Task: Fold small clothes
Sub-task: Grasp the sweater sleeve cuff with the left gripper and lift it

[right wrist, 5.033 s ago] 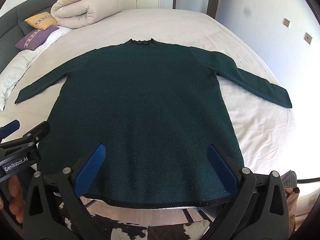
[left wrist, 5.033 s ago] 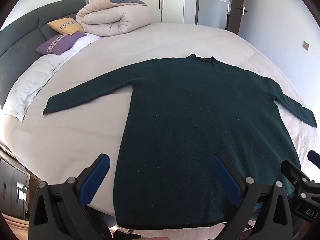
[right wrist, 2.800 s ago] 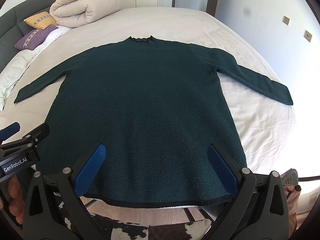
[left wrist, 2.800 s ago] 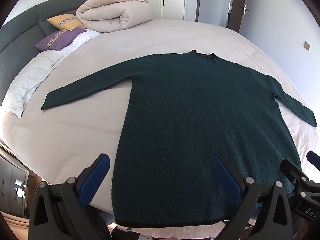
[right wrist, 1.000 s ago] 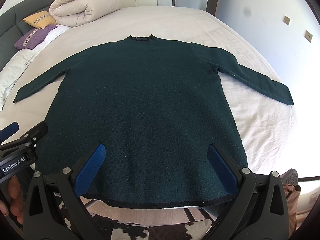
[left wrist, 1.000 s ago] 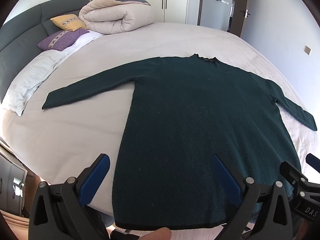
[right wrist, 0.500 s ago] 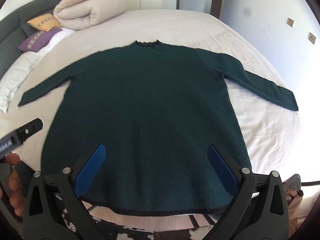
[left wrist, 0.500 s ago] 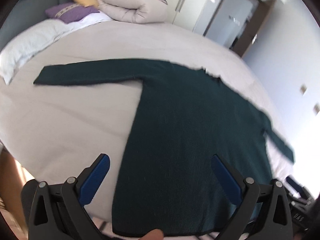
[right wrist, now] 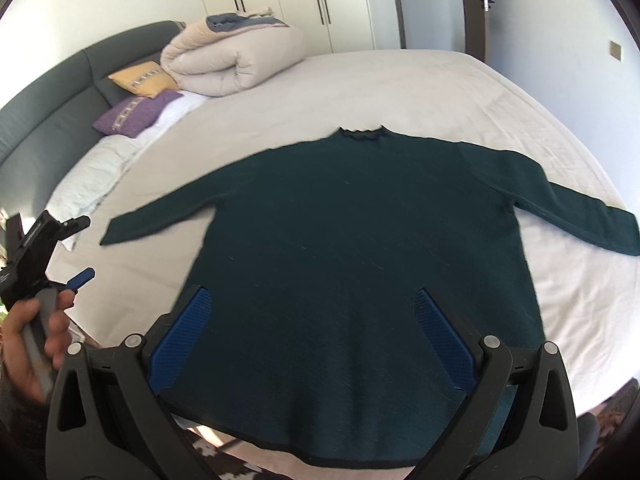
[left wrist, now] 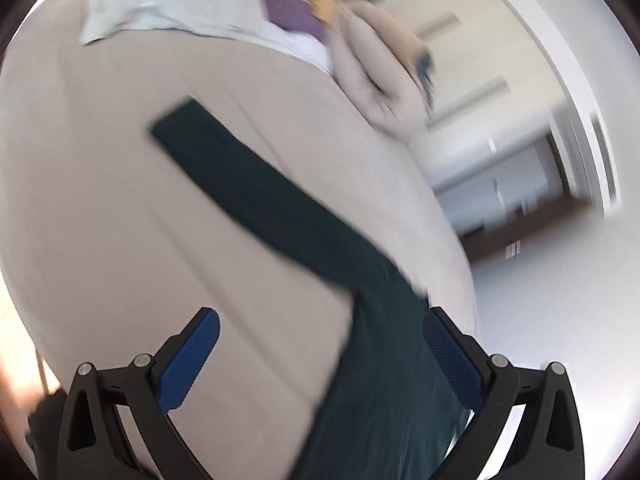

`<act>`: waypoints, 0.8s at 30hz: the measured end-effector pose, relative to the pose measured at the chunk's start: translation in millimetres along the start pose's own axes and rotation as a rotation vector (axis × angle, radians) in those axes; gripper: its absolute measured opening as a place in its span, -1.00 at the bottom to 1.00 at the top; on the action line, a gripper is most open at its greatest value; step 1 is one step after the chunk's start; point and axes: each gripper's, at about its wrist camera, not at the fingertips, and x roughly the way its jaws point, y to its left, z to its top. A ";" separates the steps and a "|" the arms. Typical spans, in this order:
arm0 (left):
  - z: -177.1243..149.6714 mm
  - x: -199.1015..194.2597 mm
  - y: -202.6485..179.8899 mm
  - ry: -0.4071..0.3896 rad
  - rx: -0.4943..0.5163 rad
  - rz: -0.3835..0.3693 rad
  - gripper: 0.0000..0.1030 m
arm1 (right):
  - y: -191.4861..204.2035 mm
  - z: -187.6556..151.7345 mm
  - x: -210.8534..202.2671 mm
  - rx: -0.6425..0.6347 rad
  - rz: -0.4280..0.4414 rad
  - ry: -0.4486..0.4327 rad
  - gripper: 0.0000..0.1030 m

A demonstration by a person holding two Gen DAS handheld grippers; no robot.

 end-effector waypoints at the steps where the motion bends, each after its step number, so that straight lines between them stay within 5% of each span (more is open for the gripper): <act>1: 13.6 2.4 11.1 -0.021 -0.048 -0.010 1.00 | 0.7 1.7 0.8 0.009 0.015 -0.003 1.00; 5: 64.7 28.3 50.9 -0.074 -0.190 -0.016 0.89 | 7.4 7.2 6.9 0.021 0.053 -0.011 1.00; 7: 77.6 50.0 66.0 -0.054 -0.243 0.003 0.63 | 11.8 8.9 12.3 0.012 0.054 -0.005 1.00; 11: 87.5 97.5 101.0 -0.010 -0.386 0.033 0.45 | 20.3 11.9 25.9 -0.012 0.054 0.008 1.00; 18: 121.3 112.3 112.4 -0.115 -0.425 0.045 0.39 | 13.0 16.3 53.0 0.013 0.054 0.029 1.00; 20: 128.0 115.3 115.5 -0.128 -0.417 0.072 0.15 | 8.3 16.9 61.6 0.023 0.052 0.036 0.97; 22: 133.0 122.5 109.6 -0.105 -0.386 0.097 -0.50 | 2.5 16.6 67.8 0.032 0.052 0.039 0.94; 24: 135.1 131.6 91.8 -0.071 -0.294 0.135 -0.77 | -5.9 16.6 71.9 0.042 0.052 0.032 0.88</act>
